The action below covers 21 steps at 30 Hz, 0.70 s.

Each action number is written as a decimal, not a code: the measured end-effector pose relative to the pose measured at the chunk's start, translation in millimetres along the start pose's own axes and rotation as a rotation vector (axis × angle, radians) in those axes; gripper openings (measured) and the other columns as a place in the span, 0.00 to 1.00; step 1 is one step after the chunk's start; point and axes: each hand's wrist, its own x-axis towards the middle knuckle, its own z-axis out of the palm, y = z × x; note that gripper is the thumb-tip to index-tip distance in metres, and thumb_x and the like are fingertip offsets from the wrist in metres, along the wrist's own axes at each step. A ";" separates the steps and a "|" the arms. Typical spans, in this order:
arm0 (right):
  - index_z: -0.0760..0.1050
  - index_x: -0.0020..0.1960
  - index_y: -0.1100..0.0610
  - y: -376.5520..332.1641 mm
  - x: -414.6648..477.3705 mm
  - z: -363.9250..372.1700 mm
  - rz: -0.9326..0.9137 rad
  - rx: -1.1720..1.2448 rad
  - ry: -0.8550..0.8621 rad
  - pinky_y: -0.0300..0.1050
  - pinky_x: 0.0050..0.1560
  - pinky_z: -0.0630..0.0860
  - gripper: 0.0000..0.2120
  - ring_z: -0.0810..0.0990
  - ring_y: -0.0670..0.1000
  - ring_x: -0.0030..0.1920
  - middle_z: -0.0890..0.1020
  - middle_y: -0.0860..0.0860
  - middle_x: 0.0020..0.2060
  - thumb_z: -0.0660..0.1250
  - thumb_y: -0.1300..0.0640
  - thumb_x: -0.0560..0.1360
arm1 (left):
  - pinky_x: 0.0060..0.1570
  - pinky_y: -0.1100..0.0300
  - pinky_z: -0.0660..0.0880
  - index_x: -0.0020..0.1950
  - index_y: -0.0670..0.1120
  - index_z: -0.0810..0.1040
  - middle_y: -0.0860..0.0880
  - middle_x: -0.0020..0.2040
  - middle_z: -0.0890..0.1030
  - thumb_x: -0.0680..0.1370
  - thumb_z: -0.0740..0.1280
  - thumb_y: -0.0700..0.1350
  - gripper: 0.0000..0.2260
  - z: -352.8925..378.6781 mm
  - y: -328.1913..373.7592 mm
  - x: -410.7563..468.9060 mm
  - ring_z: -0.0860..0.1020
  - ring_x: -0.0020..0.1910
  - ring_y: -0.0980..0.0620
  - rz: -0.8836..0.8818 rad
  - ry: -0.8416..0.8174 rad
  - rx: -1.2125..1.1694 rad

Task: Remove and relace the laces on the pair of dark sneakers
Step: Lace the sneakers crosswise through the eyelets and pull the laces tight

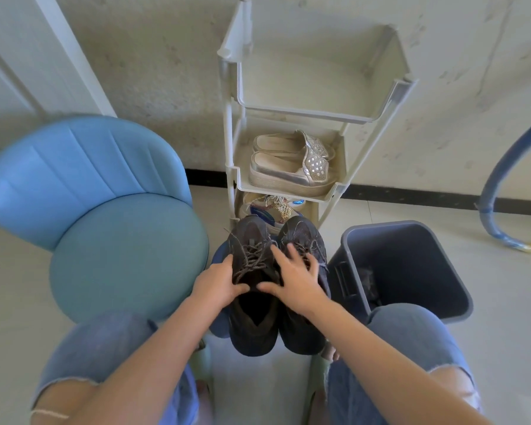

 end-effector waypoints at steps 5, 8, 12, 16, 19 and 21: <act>0.51 0.77 0.49 39.3 -15.0 -46.4 0.318 0.595 0.045 0.60 0.73 0.58 0.38 0.56 0.60 0.75 0.52 0.55 0.77 0.68 0.52 0.74 | 0.54 0.53 0.74 0.72 0.49 0.61 0.45 0.63 0.76 0.70 0.73 0.53 0.35 -0.7 3.1 2.9 0.75 0.59 0.43 -0.053 -0.073 -0.017; 0.41 0.78 0.53 51.3 -22.4 -39.9 0.441 0.532 -0.145 0.57 0.70 0.62 0.48 0.59 0.63 0.74 0.52 0.60 0.76 0.72 0.61 0.72 | 0.55 0.52 0.74 0.71 0.48 0.64 0.45 0.62 0.77 0.71 0.72 0.50 0.31 1.2 10.1 1.2 0.75 0.60 0.44 -0.077 -0.083 -0.017; 0.48 0.77 0.62 52.6 -20.1 -11.3 0.556 0.380 -0.241 0.56 0.61 0.75 0.43 0.76 0.62 0.62 0.72 0.62 0.66 0.72 0.58 0.73 | 0.53 0.52 0.74 0.74 0.46 0.60 0.43 0.60 0.77 0.72 0.69 0.42 0.32 4.1 17.9 -0.7 0.76 0.58 0.42 -0.069 -0.079 0.088; 0.67 0.67 0.61 61.1 -17.2 -0.2 0.465 0.239 -0.107 0.58 0.53 0.79 0.20 0.80 0.63 0.52 0.77 0.60 0.57 0.62 0.66 0.75 | 0.48 0.53 0.75 0.74 0.46 0.61 0.43 0.56 0.79 0.73 0.64 0.39 0.29 7.6 18.5 0.7 0.78 0.54 0.42 -0.033 -0.030 0.146; 0.67 0.68 0.60 61.3 -19.3 -1.5 0.446 0.264 -0.118 0.57 0.53 0.80 0.22 0.81 0.62 0.52 0.78 0.60 0.57 0.63 0.66 0.75 | 0.46 0.53 0.74 0.71 0.46 0.64 0.43 0.55 0.79 0.73 0.65 0.41 0.27 5.8 18.3 1.1 0.78 0.53 0.42 0.007 -0.011 0.209; 0.64 0.70 0.59 60.0 -20.2 -5.7 0.456 0.293 -0.156 0.56 0.54 0.79 0.28 0.80 0.61 0.54 0.77 0.59 0.60 0.69 0.62 0.73 | 0.47 0.53 0.74 0.71 0.46 0.63 0.44 0.55 0.79 0.72 0.68 0.44 0.28 4.1 21.3 -2.8 0.78 0.54 0.42 0.000 -0.015 0.238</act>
